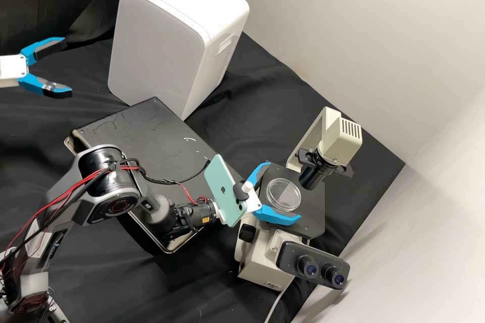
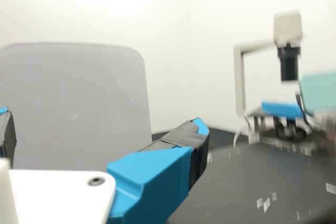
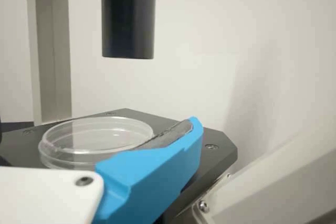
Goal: Place the petri dish on the microscope
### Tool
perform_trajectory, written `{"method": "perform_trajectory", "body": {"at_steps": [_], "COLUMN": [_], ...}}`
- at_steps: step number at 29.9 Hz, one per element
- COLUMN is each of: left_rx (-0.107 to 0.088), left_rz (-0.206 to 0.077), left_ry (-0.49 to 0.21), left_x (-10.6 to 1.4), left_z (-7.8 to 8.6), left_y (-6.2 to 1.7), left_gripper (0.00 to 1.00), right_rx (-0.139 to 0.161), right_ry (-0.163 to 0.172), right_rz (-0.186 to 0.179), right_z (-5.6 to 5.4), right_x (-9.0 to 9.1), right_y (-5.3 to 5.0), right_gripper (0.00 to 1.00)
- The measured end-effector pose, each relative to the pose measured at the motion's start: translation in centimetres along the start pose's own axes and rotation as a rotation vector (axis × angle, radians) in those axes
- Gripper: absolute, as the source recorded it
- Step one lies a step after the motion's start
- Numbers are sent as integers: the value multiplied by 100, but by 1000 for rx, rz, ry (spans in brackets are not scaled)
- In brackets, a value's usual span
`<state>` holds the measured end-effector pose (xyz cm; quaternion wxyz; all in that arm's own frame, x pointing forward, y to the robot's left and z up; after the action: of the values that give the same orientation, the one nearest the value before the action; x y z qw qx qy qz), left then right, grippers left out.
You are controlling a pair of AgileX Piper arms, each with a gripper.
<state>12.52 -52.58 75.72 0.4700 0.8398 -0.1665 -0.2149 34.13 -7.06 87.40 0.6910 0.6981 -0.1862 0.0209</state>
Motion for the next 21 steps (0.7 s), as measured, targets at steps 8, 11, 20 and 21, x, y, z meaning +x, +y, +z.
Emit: {"method": "perform_trajectory", "body": {"at_steps": [8,11,20,21], "left_rx": [-43,-43,-43,-43], "left_rz": [24,24,24,24], "left_ry": [17,17,17,17], "left_x": [2,2,2,2], "left_z": [-35,-35,-35,-35], "left_y": [30,30,30,30], "left_gripper": [100,100,100,100], "right_rx": [-7,-8,100,114], "right_ry": [-11,-7,6,8], "right_rz": [32,51,84,90], "right_z": [4,31,55,50], "right_x": [-87,-169,-302,-316], "right_y": [-37,-52,26,53], "right_gripper": [100,100,100,100]}}
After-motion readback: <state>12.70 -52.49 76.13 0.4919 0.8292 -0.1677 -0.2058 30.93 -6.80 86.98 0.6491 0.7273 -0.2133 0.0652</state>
